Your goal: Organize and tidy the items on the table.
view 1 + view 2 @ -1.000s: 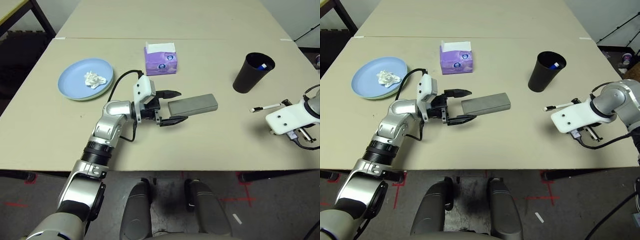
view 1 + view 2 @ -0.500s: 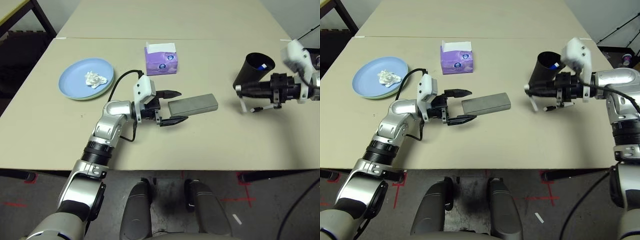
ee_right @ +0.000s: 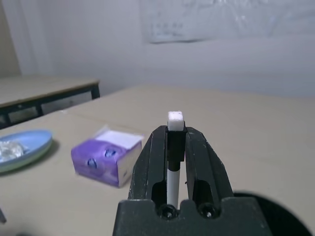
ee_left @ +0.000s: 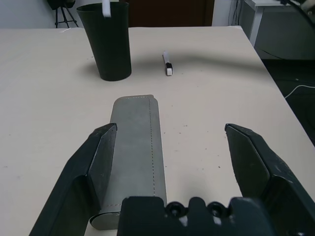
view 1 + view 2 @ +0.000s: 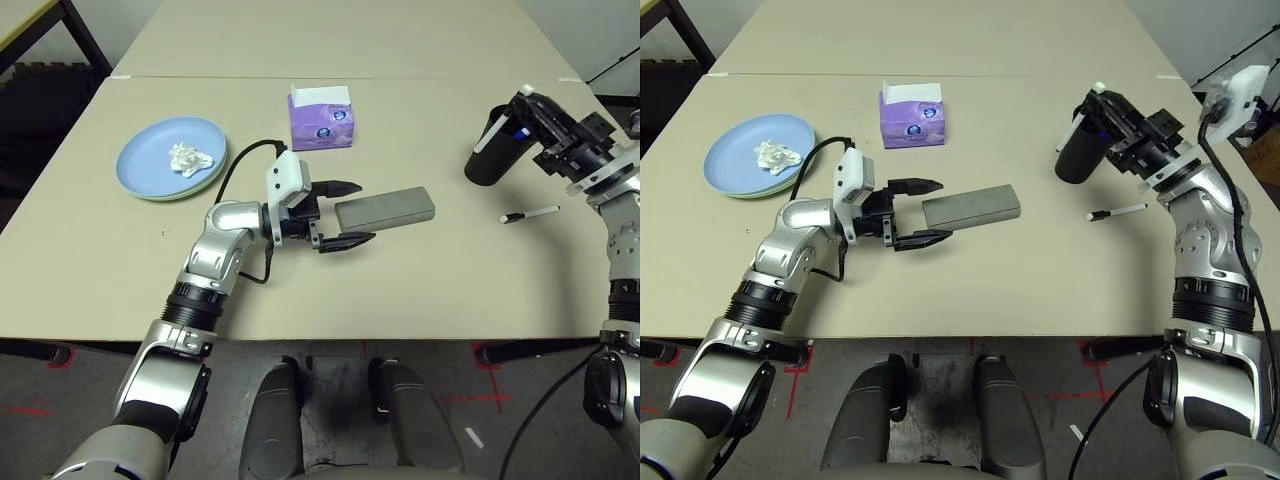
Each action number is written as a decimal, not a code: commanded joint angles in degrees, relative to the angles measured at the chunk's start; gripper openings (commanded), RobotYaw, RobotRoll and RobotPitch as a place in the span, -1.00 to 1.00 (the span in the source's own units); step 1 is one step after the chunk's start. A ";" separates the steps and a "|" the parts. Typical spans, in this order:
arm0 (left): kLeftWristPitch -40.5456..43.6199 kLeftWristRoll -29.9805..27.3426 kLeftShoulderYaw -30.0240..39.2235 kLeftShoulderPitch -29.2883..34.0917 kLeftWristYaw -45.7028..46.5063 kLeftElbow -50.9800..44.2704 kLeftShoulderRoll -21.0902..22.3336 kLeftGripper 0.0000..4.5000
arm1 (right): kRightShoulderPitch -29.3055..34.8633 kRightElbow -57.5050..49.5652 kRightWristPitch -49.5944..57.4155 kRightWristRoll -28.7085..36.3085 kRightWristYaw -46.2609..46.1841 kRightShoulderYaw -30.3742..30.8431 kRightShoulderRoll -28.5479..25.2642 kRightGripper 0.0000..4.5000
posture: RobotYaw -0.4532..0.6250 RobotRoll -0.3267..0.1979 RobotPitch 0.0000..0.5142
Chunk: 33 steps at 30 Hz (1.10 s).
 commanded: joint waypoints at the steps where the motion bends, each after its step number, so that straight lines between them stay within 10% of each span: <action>1: -0.52 0.21 -0.31 -0.19 -0.73 1.10 -0.03 1.00 | -1.44 0.69 1.02 2.00 -0.71 -2.00 -2.01 -0.85 | -0.35 0.25 -0.33; 12: -1.58 0.45 -0.35 -0.85 -1.08 2.67 -0.33 1.00 | -9.00 9.80 -0.41 3.50 -1.30 -5.34 -7.39 -0.85 | -0.36 0.25 -0.35; 33: -1.41 0.49 -0.38 -0.70 -1.08 2.24 -0.12 1.00 | -3.96 11.83 -3.10 -1.65 1.78 -0.24 -8.15 -0.85 | -0.35 0.25 -0.33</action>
